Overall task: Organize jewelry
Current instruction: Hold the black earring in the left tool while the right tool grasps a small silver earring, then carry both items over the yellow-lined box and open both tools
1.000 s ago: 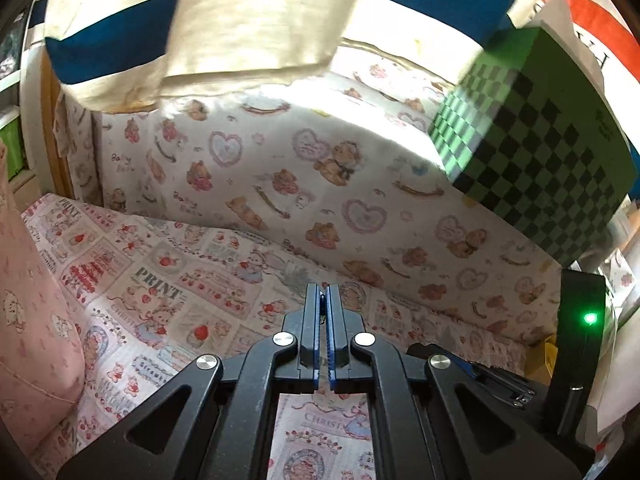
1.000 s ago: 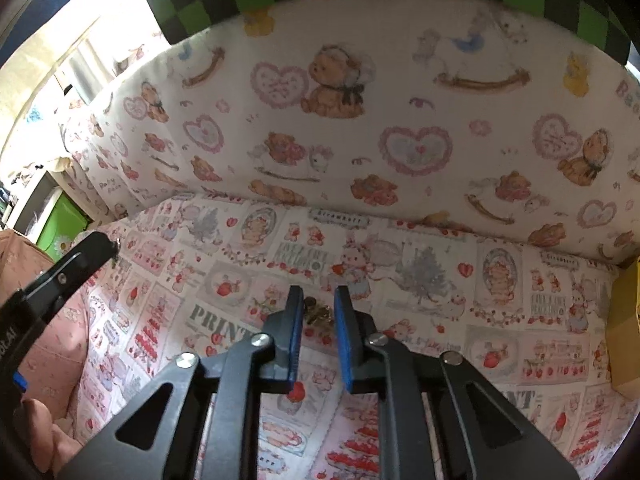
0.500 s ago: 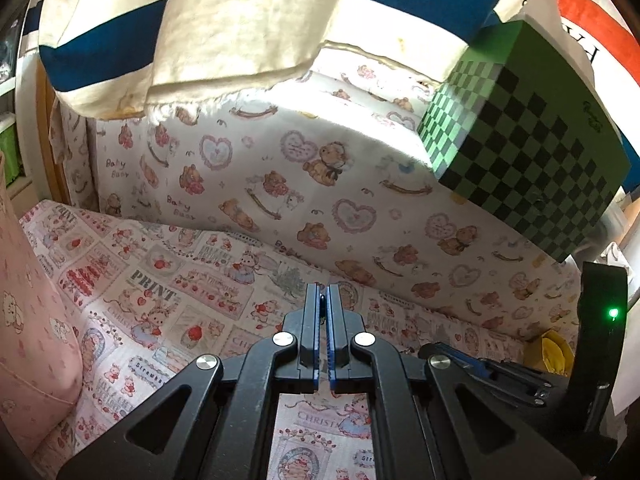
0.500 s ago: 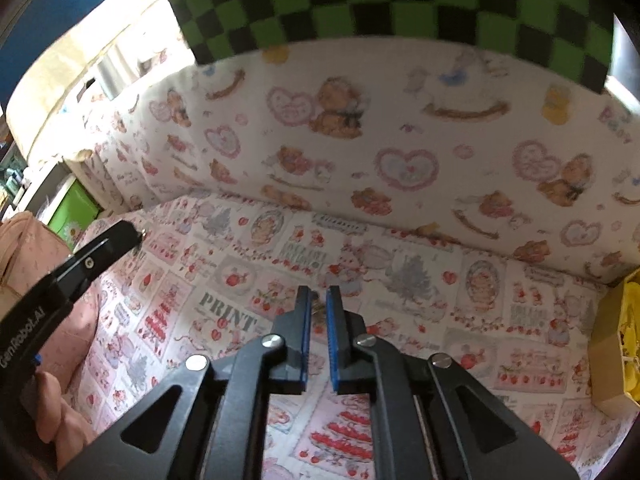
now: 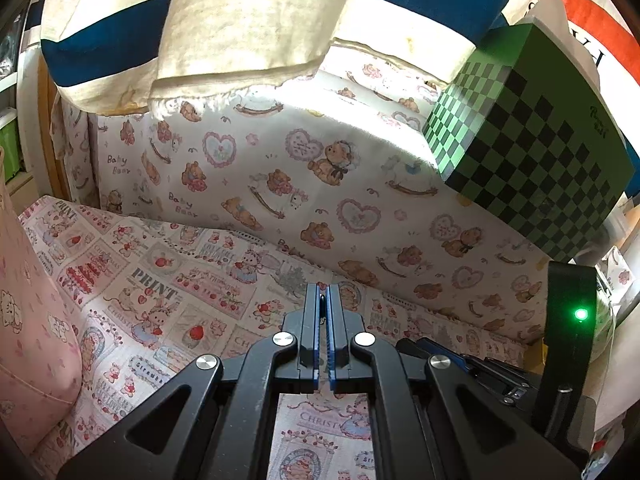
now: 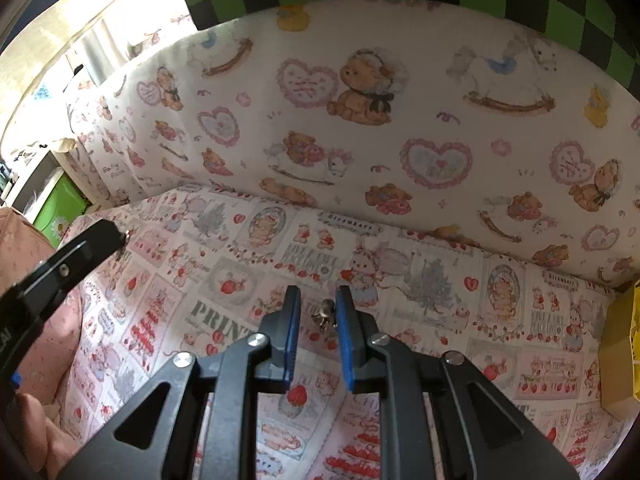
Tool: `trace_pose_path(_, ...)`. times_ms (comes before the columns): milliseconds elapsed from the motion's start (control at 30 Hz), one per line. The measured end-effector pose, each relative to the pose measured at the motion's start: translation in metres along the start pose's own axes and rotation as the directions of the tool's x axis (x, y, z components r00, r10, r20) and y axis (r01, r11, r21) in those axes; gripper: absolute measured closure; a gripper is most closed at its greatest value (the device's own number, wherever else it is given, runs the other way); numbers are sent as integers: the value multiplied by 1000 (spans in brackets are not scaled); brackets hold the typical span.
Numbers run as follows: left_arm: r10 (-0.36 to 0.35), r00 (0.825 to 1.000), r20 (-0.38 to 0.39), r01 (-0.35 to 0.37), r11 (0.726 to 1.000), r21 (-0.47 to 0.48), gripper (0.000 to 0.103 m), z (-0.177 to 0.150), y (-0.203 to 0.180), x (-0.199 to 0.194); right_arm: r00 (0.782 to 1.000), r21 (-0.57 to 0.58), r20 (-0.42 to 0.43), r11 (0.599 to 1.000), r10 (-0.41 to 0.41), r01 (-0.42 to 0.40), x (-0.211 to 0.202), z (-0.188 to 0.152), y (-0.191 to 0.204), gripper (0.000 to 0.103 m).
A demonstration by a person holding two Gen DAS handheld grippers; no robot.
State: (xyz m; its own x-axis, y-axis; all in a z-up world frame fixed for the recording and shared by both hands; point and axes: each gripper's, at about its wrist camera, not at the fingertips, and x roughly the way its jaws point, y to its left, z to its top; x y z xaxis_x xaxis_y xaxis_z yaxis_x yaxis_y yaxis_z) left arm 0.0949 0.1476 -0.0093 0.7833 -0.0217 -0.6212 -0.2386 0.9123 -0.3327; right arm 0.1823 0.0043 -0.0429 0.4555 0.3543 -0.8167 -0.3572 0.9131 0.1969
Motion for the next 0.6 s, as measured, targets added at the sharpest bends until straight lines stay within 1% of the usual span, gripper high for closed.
trace_pose_path(67,1,1000,1,-1,1000,-4,101,0,0,0,1000,1,-1,1000,-15,15,2,0,0,87)
trace_pose_path(100,1,1000,1,-1,1000,-6,101,0,1,0,1000,1,-3,1000,-22,22,3,0,-1,89)
trace_pose_path(133,0,1000,0,0,1000,-8,101,0,1,-1,1000,2,-6,1000,-25,25,4,0,-1,94)
trace_pose_path(300,2,1000,1,-2,1000,-4,101,-1,-2,-1,1000,9,4,1000,-20,20,-4,-4,-7,98)
trace_pose_path(600,-6,1000,22,5,998,60,101,-5,-15,-7,999,-10,41,1000,12,-11,-50,-28,-27,98)
